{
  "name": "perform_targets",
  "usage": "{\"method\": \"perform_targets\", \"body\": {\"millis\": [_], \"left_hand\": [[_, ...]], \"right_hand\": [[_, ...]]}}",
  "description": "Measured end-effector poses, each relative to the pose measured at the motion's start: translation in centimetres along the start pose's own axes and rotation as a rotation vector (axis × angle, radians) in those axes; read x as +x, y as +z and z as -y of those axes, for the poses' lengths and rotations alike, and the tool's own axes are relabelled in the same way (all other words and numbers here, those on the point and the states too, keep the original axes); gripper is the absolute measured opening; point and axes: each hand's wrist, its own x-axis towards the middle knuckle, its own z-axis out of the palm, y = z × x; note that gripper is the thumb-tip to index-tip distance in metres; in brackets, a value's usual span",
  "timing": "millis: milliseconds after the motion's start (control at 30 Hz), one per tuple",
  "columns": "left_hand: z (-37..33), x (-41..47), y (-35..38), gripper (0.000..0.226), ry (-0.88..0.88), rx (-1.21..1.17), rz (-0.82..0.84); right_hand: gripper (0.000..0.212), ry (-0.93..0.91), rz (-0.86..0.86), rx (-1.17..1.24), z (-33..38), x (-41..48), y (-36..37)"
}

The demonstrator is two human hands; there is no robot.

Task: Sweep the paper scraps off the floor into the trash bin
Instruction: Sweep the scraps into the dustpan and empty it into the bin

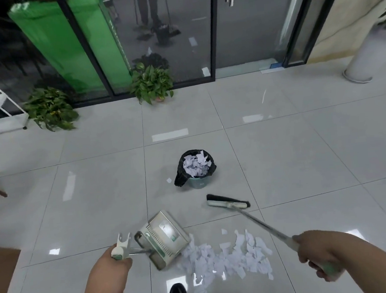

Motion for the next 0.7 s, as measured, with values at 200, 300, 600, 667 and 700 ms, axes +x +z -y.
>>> {"method": "perform_targets", "body": {"millis": [200, 300, 600, 667, 700], "left_hand": [[2.4, -1.4, -2.1, 0.018, -0.009, 0.026, -0.01], [3.3, -1.7, -3.4, 0.007, -0.018, 0.003, -0.047], [7.5, -2.0, -9.4, 0.009, -0.133, -0.134, -0.087], [8.6, -1.4, -11.1, 0.01, -0.165, -0.164, -0.093], [9.2, -0.9, -11.9, 0.011, -0.174, -0.175, -0.096]], "right_hand": [[0.038, -0.081, 0.005, 0.09, -1.7, -3.8, 0.2], [0.036, -0.112, 0.026, 0.109, -0.1, -4.3, 1.3], [0.045, -0.195, 0.015, 0.486, 11.2, 0.5, 11.1], [0.035, -0.201, 0.024, 0.555, 14.6, 1.6, 13.9], [0.029, -0.2, 0.031, 0.582, 16.3, 2.3, 15.2]]}}
